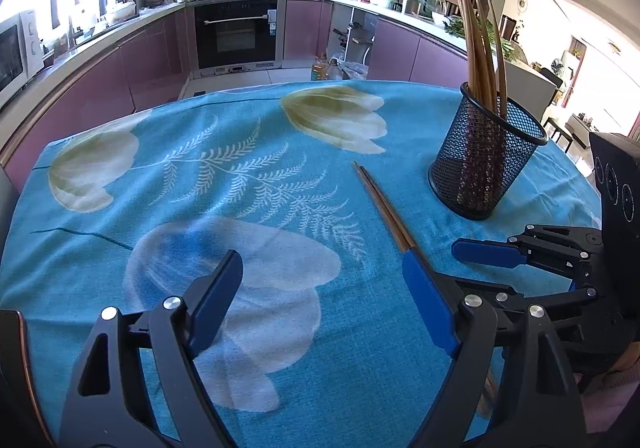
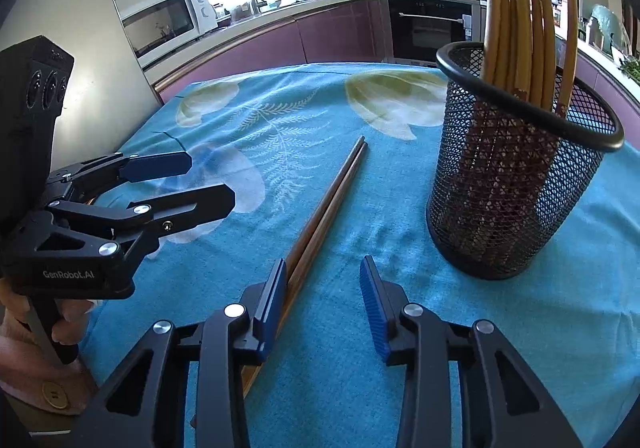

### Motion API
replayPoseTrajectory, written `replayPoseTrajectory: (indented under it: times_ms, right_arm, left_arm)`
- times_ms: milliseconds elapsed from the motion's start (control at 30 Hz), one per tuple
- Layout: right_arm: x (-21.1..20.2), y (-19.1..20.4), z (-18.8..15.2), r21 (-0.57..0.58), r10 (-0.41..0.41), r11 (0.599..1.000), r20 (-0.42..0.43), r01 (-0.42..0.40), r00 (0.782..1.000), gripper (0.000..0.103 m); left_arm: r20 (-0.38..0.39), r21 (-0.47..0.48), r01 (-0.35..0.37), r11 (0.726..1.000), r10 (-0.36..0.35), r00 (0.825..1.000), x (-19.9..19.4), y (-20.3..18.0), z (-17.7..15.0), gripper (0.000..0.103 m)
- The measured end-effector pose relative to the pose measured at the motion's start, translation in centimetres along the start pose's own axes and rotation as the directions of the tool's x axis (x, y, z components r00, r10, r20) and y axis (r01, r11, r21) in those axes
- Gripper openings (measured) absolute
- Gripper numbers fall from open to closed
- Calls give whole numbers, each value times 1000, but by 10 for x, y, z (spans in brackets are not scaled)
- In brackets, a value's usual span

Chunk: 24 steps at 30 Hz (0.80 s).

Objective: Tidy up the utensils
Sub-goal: 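Open both tools and move them back over the two chopsticks on the cloth, then close the left tool on one chopstick while the right tool grasps the other chopstick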

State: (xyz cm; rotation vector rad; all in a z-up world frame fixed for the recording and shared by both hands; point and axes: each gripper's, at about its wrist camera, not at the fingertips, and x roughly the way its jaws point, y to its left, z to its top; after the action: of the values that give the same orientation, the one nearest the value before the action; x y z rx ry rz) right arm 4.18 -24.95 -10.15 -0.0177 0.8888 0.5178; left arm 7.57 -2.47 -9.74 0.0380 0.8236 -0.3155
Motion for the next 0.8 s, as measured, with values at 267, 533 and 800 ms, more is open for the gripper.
replayPoseTrajectory:
  times_ms: [267, 533, 800]
  right_arm:
    - [-5, -17, -2, 69, 5, 998, 1, -5, 1000, 28]
    - [-6, -21, -2, 63, 0, 998, -3, 0, 1000, 28]
    - [-8, -26, -4, 70, -3, 998, -1, 3, 1000, 28]
  left_arm:
    - [-28, 31, 26, 999, -25, 999, 10, -9, -1, 78]
    - [-81, 78, 70, 994, -64, 995, 27, -28, -4, 68]
    - [-113, 100, 92, 991, -80, 990, 41, -38, -5, 62]
